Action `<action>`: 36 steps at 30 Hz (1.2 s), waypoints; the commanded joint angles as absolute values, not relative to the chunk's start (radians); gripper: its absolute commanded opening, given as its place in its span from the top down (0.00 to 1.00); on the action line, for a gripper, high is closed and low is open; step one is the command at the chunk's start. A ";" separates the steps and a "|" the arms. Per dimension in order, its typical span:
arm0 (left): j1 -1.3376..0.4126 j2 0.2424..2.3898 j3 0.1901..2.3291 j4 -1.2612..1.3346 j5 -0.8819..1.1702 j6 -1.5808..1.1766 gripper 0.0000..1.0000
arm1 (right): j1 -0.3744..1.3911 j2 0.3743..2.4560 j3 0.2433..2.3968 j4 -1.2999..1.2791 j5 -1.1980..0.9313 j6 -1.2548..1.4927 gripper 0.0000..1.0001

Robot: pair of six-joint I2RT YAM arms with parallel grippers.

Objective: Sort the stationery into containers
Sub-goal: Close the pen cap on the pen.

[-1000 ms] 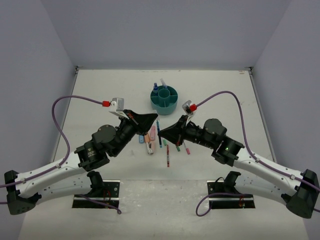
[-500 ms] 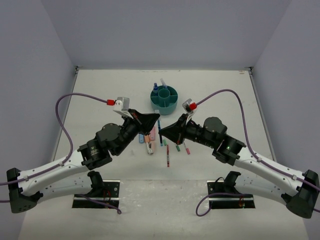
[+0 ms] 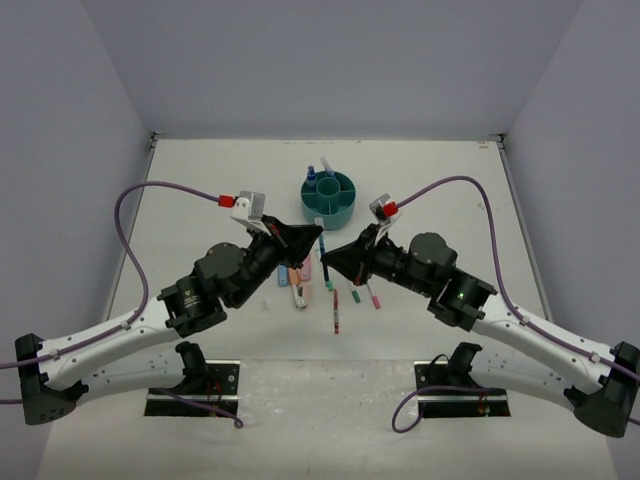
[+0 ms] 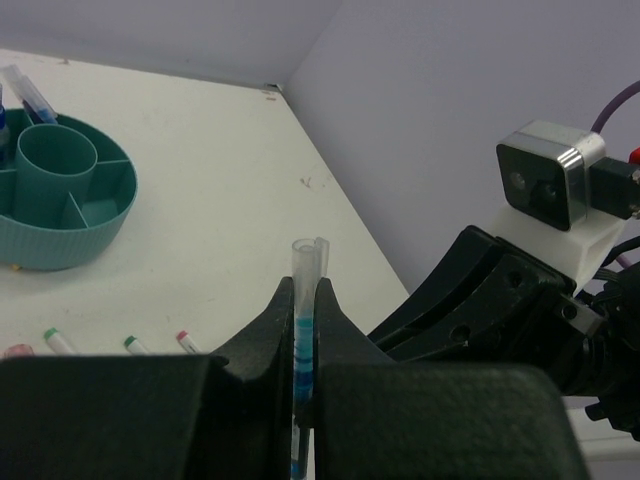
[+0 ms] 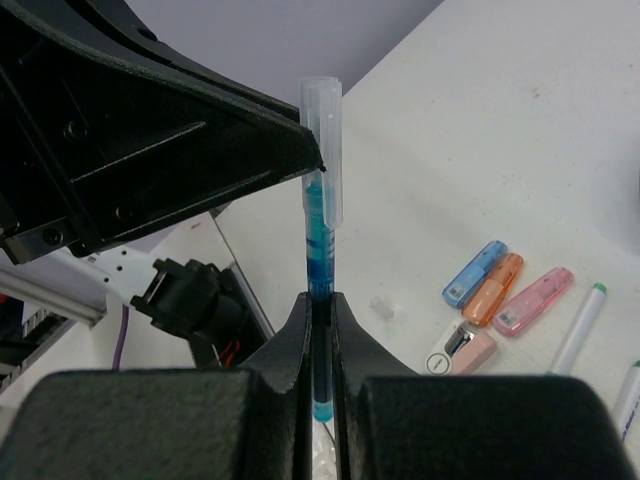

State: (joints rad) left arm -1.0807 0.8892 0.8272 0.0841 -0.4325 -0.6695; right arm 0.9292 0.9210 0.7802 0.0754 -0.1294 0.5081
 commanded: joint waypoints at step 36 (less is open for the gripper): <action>-1.085 0.843 0.780 0.229 -0.168 -0.485 0.83 | 0.921 0.869 0.865 0.192 -0.230 0.370 1.00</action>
State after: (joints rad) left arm -1.0801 0.8551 0.8021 0.1724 -0.2387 -0.5455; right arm 0.9225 0.8940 0.8581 0.0983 -0.1703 0.4118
